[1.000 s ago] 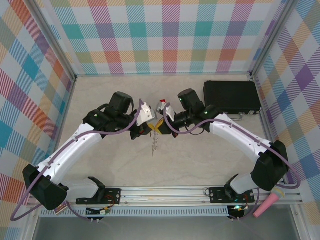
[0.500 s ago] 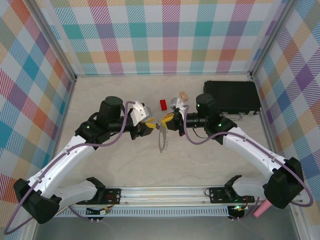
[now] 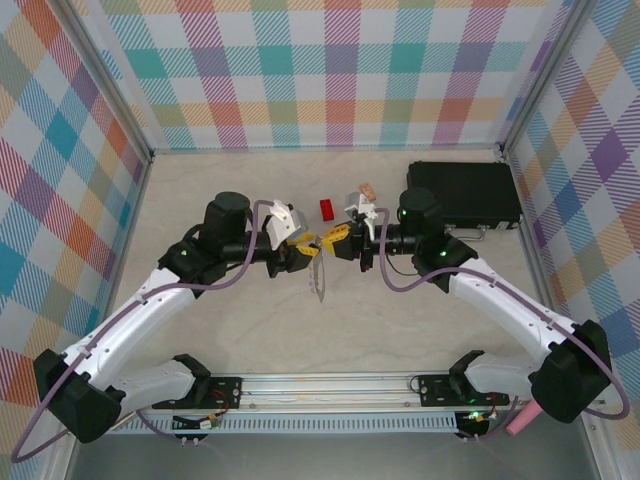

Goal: Put the keys on the keyring

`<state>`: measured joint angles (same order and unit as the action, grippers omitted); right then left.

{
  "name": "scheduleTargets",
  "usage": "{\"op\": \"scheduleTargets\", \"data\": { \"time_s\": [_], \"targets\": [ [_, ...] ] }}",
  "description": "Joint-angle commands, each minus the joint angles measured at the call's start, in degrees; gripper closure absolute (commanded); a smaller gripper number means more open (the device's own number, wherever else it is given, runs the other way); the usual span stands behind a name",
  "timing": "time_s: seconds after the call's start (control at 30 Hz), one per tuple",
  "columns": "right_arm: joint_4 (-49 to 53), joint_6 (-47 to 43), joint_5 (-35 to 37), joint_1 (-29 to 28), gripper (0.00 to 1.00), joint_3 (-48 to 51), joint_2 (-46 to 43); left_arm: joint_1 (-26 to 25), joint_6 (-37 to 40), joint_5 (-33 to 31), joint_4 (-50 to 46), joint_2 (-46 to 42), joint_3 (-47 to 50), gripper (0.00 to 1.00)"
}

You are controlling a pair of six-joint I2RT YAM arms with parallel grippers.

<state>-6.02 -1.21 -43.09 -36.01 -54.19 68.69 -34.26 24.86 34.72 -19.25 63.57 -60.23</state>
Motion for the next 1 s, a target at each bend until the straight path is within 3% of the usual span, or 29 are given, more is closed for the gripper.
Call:
{"op": "scheduleTargets", "data": {
  "time_s": [0.0,0.2,0.43,0.97],
  "targets": [
    [-5.2,1.6,-3.0,0.1,1.0,0.7,-1.4,-0.4,-0.6,3.6,2.5,0.5,0.4,0.64],
    [-7.1,2.7,-3.0,0.1,1.0,1.3,-2.0,-0.4,-0.9,6.2,2.6,0.8,0.7,0.88],
    [-12.9,5.8,-2.5,0.6,1.0,3.3,-3.1,-0.4,-1.5,7.8,1.8,1.7,0.9,0.98],
    [-32.9,14.1,1.6,2.0,1.0,10.8,-5.8,-2.5,-3.5,10.9,2.8,4.4,0.0,1.0]
  ]
}}
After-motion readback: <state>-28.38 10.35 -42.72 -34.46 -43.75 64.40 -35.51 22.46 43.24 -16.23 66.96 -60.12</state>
